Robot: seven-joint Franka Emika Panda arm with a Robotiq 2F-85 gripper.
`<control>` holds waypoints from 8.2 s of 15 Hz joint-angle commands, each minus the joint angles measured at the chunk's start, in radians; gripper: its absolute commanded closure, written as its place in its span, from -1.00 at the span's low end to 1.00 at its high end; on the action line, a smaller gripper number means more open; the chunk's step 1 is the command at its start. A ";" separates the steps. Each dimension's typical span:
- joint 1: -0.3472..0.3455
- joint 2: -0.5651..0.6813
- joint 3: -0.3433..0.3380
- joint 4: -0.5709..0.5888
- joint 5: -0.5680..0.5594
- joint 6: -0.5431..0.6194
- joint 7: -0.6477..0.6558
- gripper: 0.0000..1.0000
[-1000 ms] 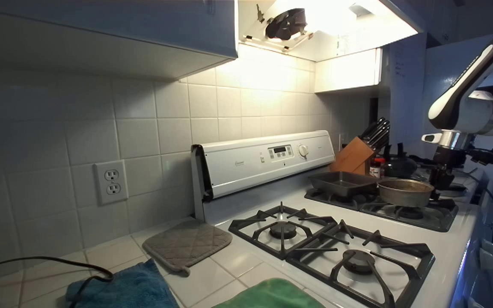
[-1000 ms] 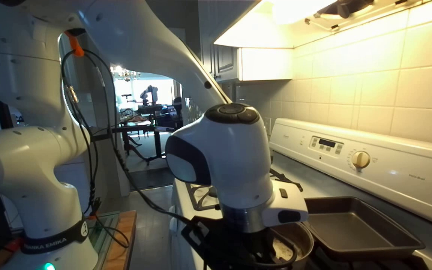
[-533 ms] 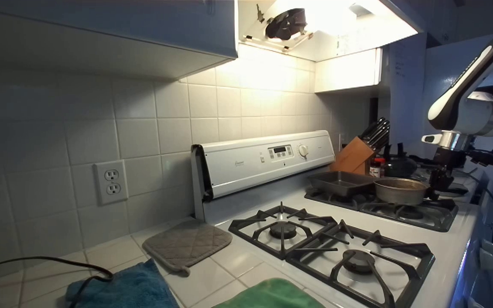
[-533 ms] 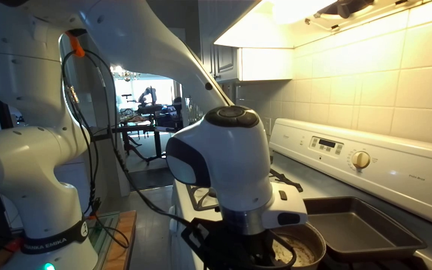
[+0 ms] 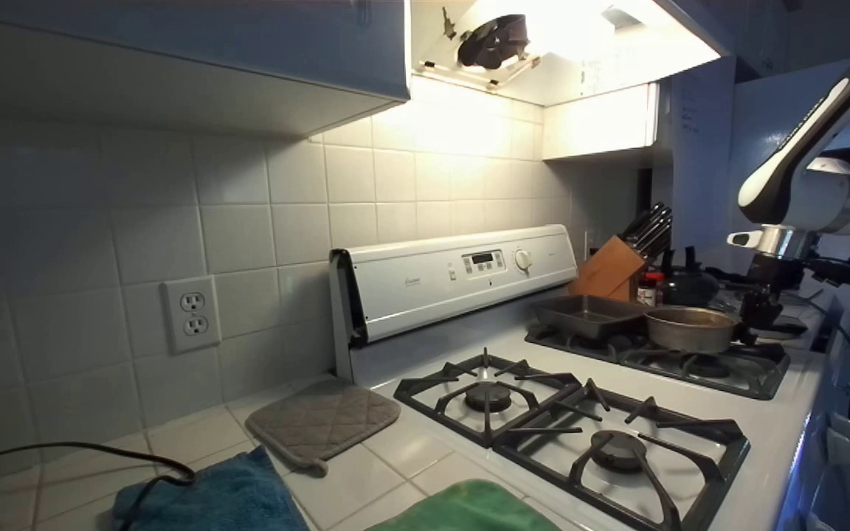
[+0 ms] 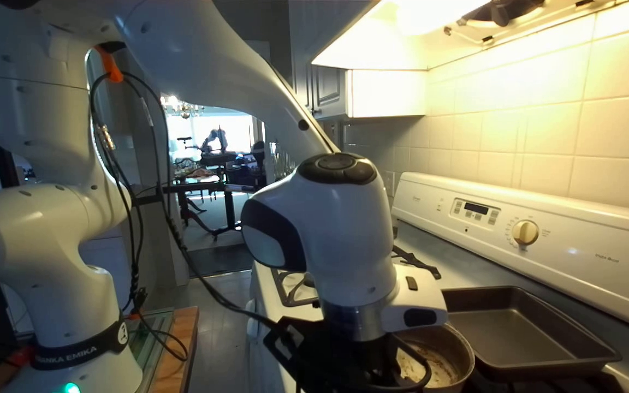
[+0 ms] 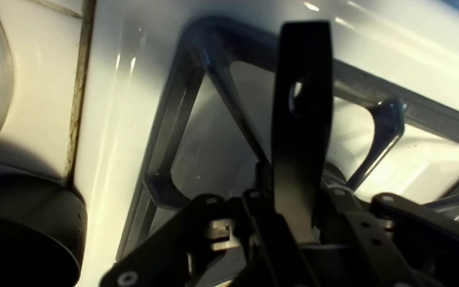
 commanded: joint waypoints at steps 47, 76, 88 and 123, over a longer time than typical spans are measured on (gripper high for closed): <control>-0.012 0.005 0.011 0.002 0.214 0.039 -0.006 0.73; -0.001 -0.133 -0.079 -0.002 -0.094 -0.108 0.063 0.79; 0.016 -0.171 -0.094 0.085 -0.103 -0.188 0.143 0.79; 0.213 0.184 -0.163 0.397 -0.944 0.295 1.053 0.79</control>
